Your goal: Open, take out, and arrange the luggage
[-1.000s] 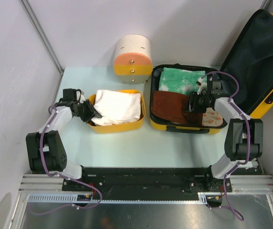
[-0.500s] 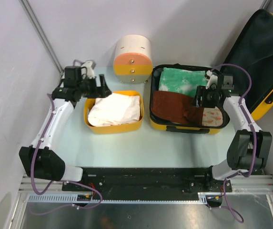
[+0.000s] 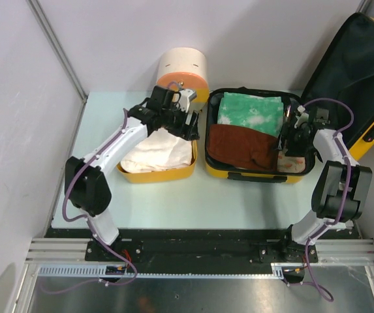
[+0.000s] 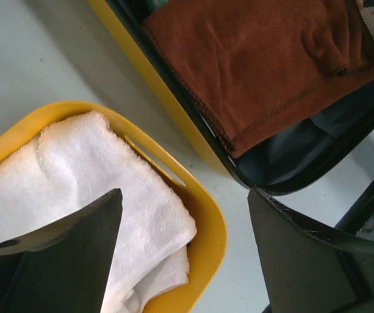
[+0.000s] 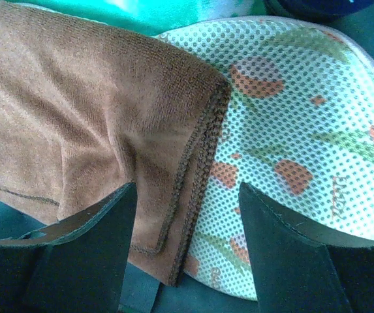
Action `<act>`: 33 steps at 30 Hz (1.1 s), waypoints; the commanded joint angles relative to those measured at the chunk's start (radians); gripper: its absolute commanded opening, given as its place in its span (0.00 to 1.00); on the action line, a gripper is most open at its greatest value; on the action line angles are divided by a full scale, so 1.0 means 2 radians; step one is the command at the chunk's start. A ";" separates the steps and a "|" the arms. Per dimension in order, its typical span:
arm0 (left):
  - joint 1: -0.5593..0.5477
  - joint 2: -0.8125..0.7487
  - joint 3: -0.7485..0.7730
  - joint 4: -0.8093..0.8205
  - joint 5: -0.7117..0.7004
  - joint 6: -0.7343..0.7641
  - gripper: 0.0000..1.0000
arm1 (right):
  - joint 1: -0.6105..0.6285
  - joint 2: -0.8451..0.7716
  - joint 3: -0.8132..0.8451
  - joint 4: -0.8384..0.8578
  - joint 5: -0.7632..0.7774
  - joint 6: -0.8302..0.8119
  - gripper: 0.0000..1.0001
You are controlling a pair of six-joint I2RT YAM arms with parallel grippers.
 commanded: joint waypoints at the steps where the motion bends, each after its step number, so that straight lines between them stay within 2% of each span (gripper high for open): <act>1: -0.001 0.017 0.050 0.009 0.009 0.012 0.82 | 0.003 0.022 0.015 0.023 -0.026 0.020 0.67; 12: -0.004 0.044 0.079 0.012 0.008 -0.007 0.82 | 0.001 0.061 0.016 0.042 -0.078 0.048 0.65; 14: -0.005 0.048 0.078 0.013 0.007 -0.007 0.82 | 0.001 0.061 0.015 0.043 -0.101 0.052 0.61; 15: -0.004 0.049 0.077 0.013 0.007 -0.009 0.82 | 0.002 0.061 0.016 0.042 -0.105 0.053 0.58; 16: -0.005 0.051 0.078 0.013 0.006 -0.011 0.81 | 0.001 0.060 0.015 0.041 -0.106 0.052 0.46; 18: -0.005 0.056 0.081 0.013 0.010 -0.016 0.81 | -0.005 0.051 0.016 0.037 -0.104 0.047 0.33; 19: -0.007 0.058 0.082 0.013 0.011 -0.019 0.82 | -0.009 0.047 0.016 0.031 -0.104 0.041 0.22; 22: -0.011 0.072 0.093 0.013 0.017 -0.035 0.82 | -0.026 0.034 0.024 0.010 -0.093 0.014 0.00; 29: -0.040 0.109 0.127 0.015 0.026 -0.084 0.85 | -0.060 0.015 0.031 -0.008 -0.013 -0.038 0.00; 33: -0.056 0.133 0.150 0.016 0.030 -0.103 0.86 | -0.069 0.012 0.034 -0.006 0.007 -0.053 0.00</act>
